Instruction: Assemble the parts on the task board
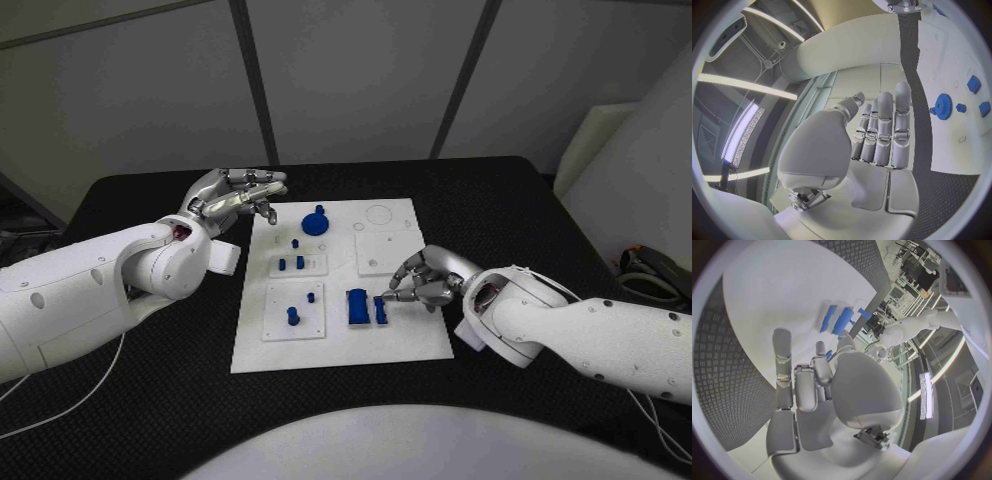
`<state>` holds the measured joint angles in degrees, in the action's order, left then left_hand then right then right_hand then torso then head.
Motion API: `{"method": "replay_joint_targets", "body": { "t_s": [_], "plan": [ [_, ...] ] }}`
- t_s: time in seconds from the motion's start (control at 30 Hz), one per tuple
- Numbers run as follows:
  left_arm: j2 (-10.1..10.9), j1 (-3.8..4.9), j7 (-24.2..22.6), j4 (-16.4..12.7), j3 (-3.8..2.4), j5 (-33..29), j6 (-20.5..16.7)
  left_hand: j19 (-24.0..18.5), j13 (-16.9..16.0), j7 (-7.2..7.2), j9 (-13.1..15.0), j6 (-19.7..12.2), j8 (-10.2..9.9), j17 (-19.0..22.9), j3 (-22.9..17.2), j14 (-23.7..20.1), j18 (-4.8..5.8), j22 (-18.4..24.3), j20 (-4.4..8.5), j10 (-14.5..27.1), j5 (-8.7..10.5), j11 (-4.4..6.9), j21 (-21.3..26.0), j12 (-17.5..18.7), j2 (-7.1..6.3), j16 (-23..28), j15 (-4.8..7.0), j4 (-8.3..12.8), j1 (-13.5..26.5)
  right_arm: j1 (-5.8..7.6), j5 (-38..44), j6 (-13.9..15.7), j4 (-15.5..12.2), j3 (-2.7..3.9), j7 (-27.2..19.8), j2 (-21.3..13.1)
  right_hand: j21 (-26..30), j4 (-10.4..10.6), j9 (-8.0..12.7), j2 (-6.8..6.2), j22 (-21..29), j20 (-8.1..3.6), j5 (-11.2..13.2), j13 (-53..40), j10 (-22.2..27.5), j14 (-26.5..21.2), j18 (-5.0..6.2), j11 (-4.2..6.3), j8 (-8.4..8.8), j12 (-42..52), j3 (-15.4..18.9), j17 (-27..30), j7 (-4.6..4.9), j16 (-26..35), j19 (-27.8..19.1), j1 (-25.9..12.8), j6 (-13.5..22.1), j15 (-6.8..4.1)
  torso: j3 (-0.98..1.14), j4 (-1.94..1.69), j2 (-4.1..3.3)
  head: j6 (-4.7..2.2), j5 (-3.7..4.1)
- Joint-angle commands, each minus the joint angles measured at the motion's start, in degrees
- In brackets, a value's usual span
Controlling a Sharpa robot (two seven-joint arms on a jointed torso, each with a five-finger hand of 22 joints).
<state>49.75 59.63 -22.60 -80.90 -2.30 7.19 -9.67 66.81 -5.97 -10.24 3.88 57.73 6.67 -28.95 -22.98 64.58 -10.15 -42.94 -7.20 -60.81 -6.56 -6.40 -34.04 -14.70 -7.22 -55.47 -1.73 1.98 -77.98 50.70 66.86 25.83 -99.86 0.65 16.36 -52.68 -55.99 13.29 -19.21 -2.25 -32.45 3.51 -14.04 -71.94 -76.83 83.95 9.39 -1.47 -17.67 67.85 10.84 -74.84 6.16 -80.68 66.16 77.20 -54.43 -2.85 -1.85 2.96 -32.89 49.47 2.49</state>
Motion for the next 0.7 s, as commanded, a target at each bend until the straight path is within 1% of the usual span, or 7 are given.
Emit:
{"method": "replay_joint_targets", "body": {
  "t_s": [0.03, 0.13, 0.2, 0.3, 0.4, 0.53, 0.7],
  "plan": [
    [-0.3, -0.12, 0.0, 0.39, -0.03, -3.56, -0.49, -1.76, 0.0, 0.11, 0.03, -0.56, 0.22, 0.75, 0.55, -2.1, -0.19, 0.44, -0.06, 0.6, 0.22, -0.04, 1.14, -0.27, 0.11, 0.82, -0.18, -0.2, 0.61, 1.68, -19.73, 1.37, 3.55, 0.37, -14.31, 0.38, 4.87, -0.54, 0.26, 0.98, 5.28, 0.52, -0.53, 7.22, 5.75, -0.14, 1.08, -0.47, 0.74, -9.0, 0.43, 6.46, 0.47, 7.13, -2.85, 1.25, 1.2, 0.65, -0.28, -0.08, 0.97, -0.67, 0.33],
    [-0.69, -0.26, -0.03, 1.5, -0.04, -5.62, -1.19, -5.4, 0.03, -0.05, 0.0, -0.93, 0.4, 3.19, 1.78, -5.49, -0.14, 1.75, -0.63, 1.25, 0.24, -0.29, 3.81, -0.48, -0.17, 4.46, -0.75, -0.66, 0.96, 3.11, -29.74, -0.11, 8.05, 0.53, -20.48, 1.35, 8.81, -1.85, 0.52, 2.54, 7.61, 0.98, -1.35, 18.02, 13.82, -3.85, 1.17, -0.92, 1.19, -22.0, -0.01, 17.49, 0.89, 18.02, -4.46, 3.75, 1.44, 1.16, -0.56, -0.2, 1.82, -1.25, 0.71],
    [-1.18, -0.33, -0.18, 2.77, -0.04, -7.32, -1.86, -8.61, 0.34, -0.25, -0.03, -1.24, 0.57, 6.14, 2.8, -7.79, 0.01, 3.37, -1.39, 2.2, 0.27, -0.84, 6.58, -0.36, 0.0, 9.15, -1.41, -1.13, 1.09, 4.31, -36.84, -1.8, 12.42, 0.61, -25.1, 2.81, 13.29, -2.99, 1.03, 4.09, 10.28, 1.6, -1.11, 23.37, 16.99, -9.24, 1.15, -1.48, 1.97, -28.0, -0.83, 31.97, 1.39, 33.86, -6.3, 6.37, 1.18, 1.84, -0.87, -0.24, 2.59, -1.81, 0.88],
    [-1.73, -0.45, -0.6, 4.29, -0.04, -9.11, -2.53, -13.71, 0.98, -0.42, -0.07, -1.83, 0.53, 10.55, 3.79, -11.53, 0.43, 6.24, -2.65, 3.25, 0.23, -1.48, 11.18, 0.05, 0.29, 17.32, -3.03, -1.77, 1.22, 5.59, -42.66, -3.52, 17.53, 0.66, -29.42, 4.99, 17.56, -4.34, 1.97, 5.23, 12.86, 2.43, 0.27, 28.94, 19.41, -12.04, 0.97, -2.13, 3.36, -33.97, -2.15, 36.89, 2.13, 42.15, -7.93, 9.76, 1.62, 2.63, -1.07, -0.1, 3.27, -2.66, 0.85],
    [-2.59, -0.56, -1.38, 6.08, -0.05, -10.94, -3.23, -19.55, 1.89, -0.12, -0.07, -2.1, 0.35, 14.63, 4.6, -12.96, 0.74, 10.47, -4.43, 3.19, 0.22, -2.02, 17.15, 0.96, 0.75, 25.86, -4.57, -2.25, 0.9, 6.64, -46.68, -5.59, 23.12, 0.71, -33.48, 7.75, 24.31, -4.39, 3.77, 5.89, 16.5, 4.46, 2.5, 38.91, 21.16, -19.1, 0.11, -3.83, 5.58, -43.69, -3.34, 41.82, 3.13, 52.1, -13.64, 12.38, 1.58, 5.0, -1.22, 0.03, 3.77, -3.98, 0.7],
    [-4.89, -0.83, -2.8, 9.41, -0.07, -12.65, -3.76, -25.74, 2.3, 0.74, -0.09, -1.9, -0.59, 18.8, 5.68, -13.19, -0.17, 17.0, -7.66, 2.48, 0.2, -3.05, 24.69, 3.83, 1.4, 36.4, -6.31, -2.92, 0.36, 7.45, -49.84, -7.99, 29.93, 0.76, -37.8, 11.36, 31.7, -3.73, 5.93, 6.22, 20.53, 7.44, 4.01, 49.28, 19.86, -27.11, -0.95, -5.53, 8.25, -51.53, -4.34, 49.15, 3.73, 62.72, -19.6, 13.72, 0.21, 8.15, -1.23, -0.16, 4.39, -6.12, 0.52],
    [-8.07, -1.34, -5.3, 13.75, -0.1, -13.64, -6.18, -30.87, 2.39, 2.06, -0.17, -2.47, -2.33, 22.14, 7.23, -16.27, -0.15, 21.46, -9.41, 4.04, 0.19, -4.01, 29.39, 7.38, 1.96, 43.9, -7.93, -3.33, 0.04, 7.82, -51.74, -9.85, 37.45, 0.81, -41.43, 15.73, 38.57, -4.15, 9.63, 5.86, 24.92, 10.44, 4.29, 62.05, 15.97, -25.65, 1.49, -6.4, 12.55, -59.47, -5.79, 58.87, 4.35, 71.85, -19.14, 13.31, -2.3, 10.27, -0.94, -0.52, 4.85, -8.74, -0.25]
  ]
}}
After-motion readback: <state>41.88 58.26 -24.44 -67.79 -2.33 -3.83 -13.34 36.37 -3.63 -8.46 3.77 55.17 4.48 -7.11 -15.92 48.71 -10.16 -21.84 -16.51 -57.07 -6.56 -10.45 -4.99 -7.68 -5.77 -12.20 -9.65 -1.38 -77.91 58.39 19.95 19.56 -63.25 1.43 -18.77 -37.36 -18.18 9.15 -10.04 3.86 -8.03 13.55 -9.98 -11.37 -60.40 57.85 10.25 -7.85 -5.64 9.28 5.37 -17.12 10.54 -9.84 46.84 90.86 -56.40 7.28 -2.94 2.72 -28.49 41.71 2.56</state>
